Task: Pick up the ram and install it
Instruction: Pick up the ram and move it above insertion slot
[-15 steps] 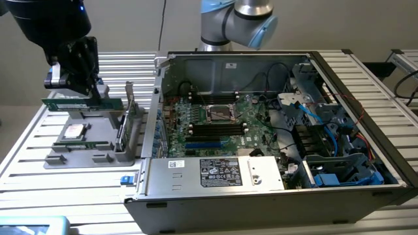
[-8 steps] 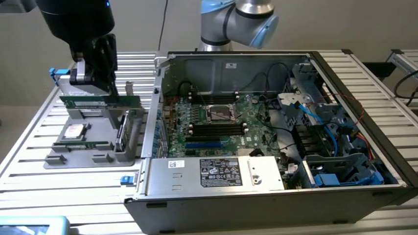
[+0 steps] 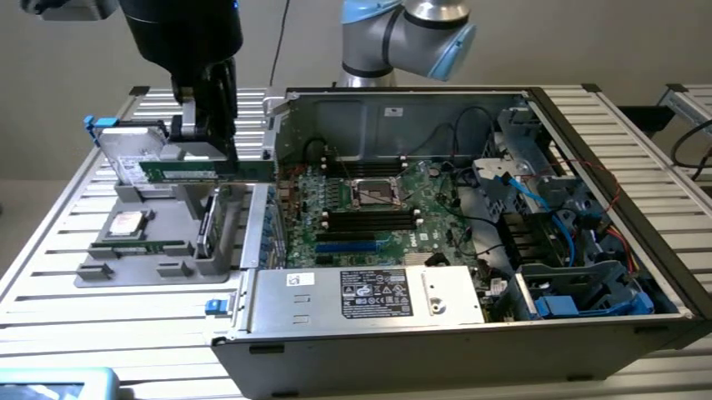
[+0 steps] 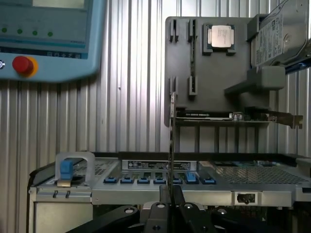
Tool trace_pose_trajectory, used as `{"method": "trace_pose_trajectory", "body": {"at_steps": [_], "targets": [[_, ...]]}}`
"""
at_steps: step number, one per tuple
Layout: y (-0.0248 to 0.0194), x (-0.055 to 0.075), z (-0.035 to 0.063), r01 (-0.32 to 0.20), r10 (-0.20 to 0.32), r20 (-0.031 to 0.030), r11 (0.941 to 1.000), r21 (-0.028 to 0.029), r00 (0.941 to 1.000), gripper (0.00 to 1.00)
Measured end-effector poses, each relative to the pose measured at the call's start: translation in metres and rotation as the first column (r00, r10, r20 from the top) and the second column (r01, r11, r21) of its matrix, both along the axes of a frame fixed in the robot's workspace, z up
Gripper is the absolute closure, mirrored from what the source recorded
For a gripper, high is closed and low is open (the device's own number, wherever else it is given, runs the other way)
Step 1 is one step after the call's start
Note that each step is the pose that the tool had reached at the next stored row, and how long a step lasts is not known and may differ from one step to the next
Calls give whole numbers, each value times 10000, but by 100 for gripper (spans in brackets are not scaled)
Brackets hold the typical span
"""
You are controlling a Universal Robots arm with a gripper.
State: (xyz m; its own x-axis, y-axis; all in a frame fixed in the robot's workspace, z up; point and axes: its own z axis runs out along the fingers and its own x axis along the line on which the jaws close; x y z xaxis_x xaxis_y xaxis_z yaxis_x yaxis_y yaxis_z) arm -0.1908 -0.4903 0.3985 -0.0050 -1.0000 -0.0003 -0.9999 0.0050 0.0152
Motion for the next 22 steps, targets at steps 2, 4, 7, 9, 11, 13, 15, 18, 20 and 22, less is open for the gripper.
{"method": "trace_pose_trajectory", "body": {"at_steps": [2, 4, 7, 9, 11, 13, 15, 18, 20, 22], "targets": [[0, 90, -1, -1, 1, 0, 10000, 0, 10000, 87], [4, 175, -6, 0, 0, 1, 10000, 1, 10000, 87], [27, 259, -20, 17, -17, 4, 10000, -1, 10000, 87], [33, 348, -24, 17, -17, 4, 10000, 1, 10000, 87], [37, 440, -25, 17, -17, 4, 10000, 0, 10000, 87], [44, 529, -27, 17, -17, 3, 10000, -1, 10000, 87], [63, 621, -38, 17, -17, 3, 10000, -1, 10000, 87], [100, 755, -57, 17, -17, 2, 10000, -1, 10000, 87], [133, 847, -74, 17, -17, 1, 10000, -1, 10000, 87], [175, 927, -96, 17, -17, -4, 10000, -1, 10000, 87]]}}
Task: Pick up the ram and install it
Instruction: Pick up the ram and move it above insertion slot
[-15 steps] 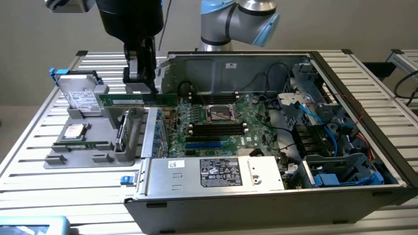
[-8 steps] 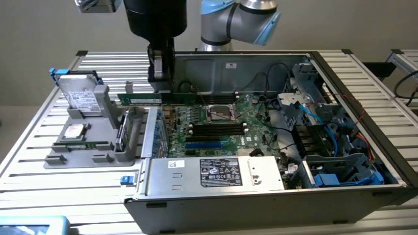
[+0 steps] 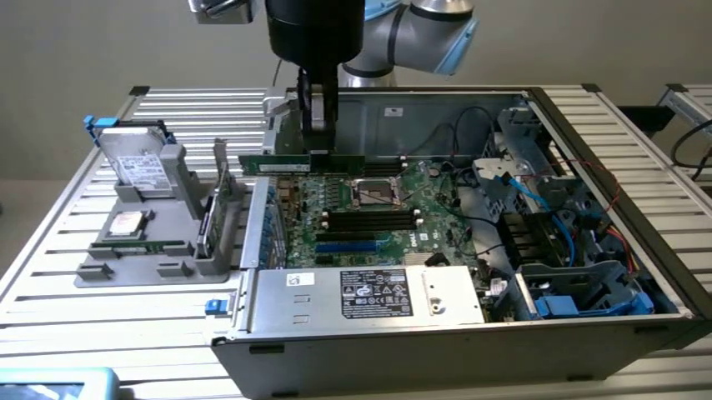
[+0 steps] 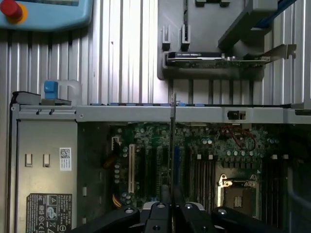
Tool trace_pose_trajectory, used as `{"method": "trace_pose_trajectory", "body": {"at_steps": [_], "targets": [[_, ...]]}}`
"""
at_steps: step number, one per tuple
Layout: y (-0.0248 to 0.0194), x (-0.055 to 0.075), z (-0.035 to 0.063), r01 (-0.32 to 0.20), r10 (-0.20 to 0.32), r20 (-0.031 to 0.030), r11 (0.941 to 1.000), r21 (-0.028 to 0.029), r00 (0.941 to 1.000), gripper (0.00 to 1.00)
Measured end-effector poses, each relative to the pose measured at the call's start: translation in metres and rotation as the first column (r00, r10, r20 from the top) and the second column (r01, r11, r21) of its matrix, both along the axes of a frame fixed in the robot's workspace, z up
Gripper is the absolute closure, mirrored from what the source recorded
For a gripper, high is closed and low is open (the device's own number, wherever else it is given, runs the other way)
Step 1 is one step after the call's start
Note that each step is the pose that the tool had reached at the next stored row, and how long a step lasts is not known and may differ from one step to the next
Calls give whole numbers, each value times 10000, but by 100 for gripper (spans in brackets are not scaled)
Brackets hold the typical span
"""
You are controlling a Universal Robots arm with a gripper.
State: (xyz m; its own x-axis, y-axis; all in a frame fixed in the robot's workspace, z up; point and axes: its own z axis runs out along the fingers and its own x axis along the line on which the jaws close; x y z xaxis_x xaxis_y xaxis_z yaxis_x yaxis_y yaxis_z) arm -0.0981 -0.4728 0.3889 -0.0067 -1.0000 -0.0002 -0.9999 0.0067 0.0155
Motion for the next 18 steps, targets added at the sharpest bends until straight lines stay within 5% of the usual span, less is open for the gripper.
{"method": "trace_pose_trajectory", "body": {"at_steps": [7, 14, 18], "targets": [[134, 237, -53, -1, 1, -19, 10000, 1, 10000, 87], [204, 376, -55, -32, 32, -33, 10000, -1, 10000, 87], [303, 497, -64, -33, 33, -33, 10000, 0, 10000, 87]]}}
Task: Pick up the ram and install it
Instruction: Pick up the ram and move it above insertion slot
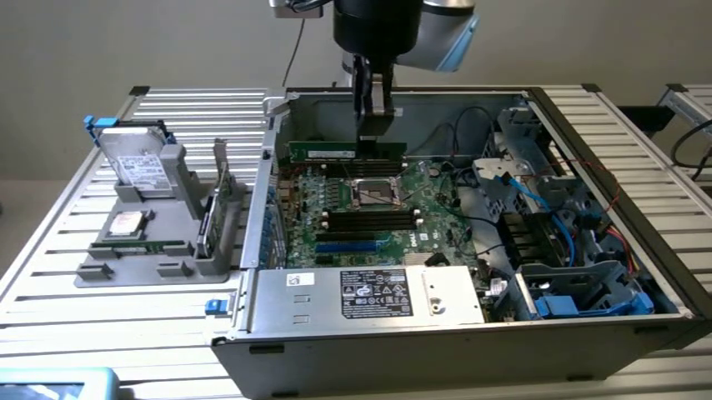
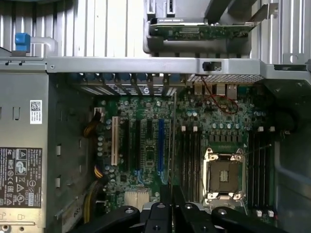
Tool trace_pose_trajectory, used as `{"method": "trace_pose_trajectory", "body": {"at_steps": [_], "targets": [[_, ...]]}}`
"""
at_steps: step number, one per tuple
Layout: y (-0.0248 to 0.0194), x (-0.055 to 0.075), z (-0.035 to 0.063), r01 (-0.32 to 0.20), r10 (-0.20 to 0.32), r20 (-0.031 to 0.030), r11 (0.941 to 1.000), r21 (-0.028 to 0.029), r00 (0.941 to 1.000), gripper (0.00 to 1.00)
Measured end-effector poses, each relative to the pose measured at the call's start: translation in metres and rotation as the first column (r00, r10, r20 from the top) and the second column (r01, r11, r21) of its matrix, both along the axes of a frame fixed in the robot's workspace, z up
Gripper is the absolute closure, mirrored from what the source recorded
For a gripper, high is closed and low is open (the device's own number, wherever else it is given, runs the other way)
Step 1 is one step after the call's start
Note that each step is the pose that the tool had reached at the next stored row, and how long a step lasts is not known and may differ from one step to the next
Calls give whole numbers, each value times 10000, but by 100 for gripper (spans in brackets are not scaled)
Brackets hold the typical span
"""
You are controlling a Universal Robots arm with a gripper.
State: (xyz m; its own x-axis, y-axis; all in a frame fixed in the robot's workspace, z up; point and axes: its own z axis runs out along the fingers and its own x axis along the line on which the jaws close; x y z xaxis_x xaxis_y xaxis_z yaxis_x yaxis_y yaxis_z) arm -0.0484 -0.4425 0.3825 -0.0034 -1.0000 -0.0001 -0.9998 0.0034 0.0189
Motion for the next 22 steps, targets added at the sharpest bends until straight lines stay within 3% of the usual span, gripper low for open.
{"method": "trace_pose_trajectory", "body": {"at_steps": [6, 8, 16, 19, 22], "targets": [[255, 62, -26, 1, -1, 0, 10000, -1, 10000, 87], [313, 89, -32, -1, 1, 0, 10000, -3, 10000, 87], [432, 239, -46, 1, -1, 4, 10000, -4, 10000, 87], [448, 285, -55, 2, -2, 5, 10000, 4, 10000, 87], [454, 307, -75, 2, -2, 5, 10000, 73, 10000, 87]]}}
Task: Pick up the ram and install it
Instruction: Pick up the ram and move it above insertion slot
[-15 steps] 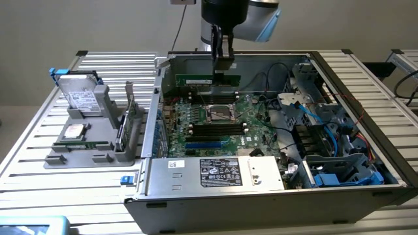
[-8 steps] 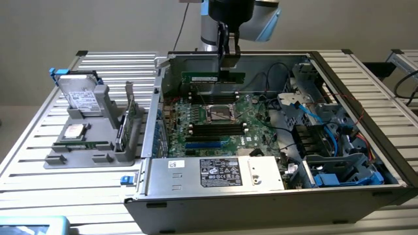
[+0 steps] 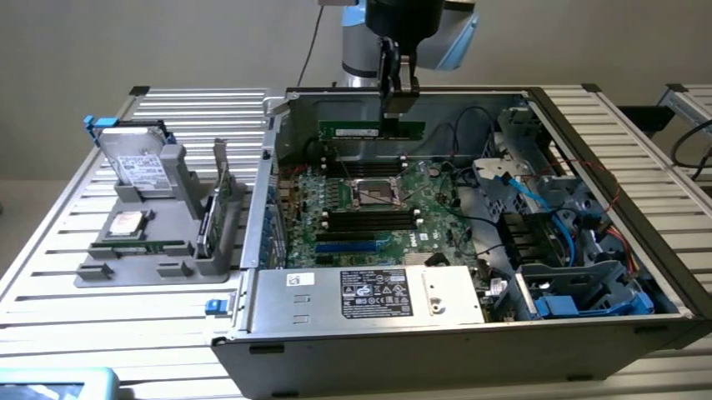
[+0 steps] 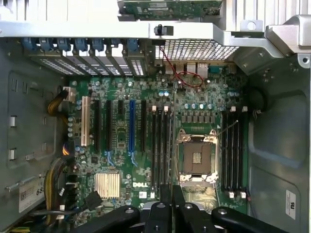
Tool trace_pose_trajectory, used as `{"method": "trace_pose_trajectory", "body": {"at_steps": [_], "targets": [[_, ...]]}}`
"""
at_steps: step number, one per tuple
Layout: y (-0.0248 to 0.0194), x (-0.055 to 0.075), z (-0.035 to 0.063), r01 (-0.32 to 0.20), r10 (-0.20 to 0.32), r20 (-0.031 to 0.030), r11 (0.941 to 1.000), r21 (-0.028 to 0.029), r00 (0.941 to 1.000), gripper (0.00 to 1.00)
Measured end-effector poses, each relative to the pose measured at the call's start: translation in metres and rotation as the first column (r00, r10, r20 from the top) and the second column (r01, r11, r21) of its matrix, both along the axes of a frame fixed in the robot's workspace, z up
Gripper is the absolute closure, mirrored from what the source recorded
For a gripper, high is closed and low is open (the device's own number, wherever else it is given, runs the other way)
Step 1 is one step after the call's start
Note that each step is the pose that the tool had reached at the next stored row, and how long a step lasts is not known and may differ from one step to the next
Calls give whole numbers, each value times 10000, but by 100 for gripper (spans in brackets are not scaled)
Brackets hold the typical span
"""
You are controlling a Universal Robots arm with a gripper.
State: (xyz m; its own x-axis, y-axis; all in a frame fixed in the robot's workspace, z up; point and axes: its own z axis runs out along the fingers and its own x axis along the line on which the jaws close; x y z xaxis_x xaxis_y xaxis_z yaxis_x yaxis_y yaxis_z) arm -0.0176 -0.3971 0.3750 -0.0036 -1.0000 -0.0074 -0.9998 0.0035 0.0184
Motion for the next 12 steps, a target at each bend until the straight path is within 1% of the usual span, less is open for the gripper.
{"method": "trace_pose_trajectory", "body": {"at_steps": [4, 5, 12], "targets": [[1, 2, -32, 0, 0, 0, 9999, 159, 10000, 87], [1, 3, -43, 0, 0, 0, 9998, 183, 10000, 87], [1, 3, -68, 0, 0, 0, 9998, 184, 10000, 87]]}}
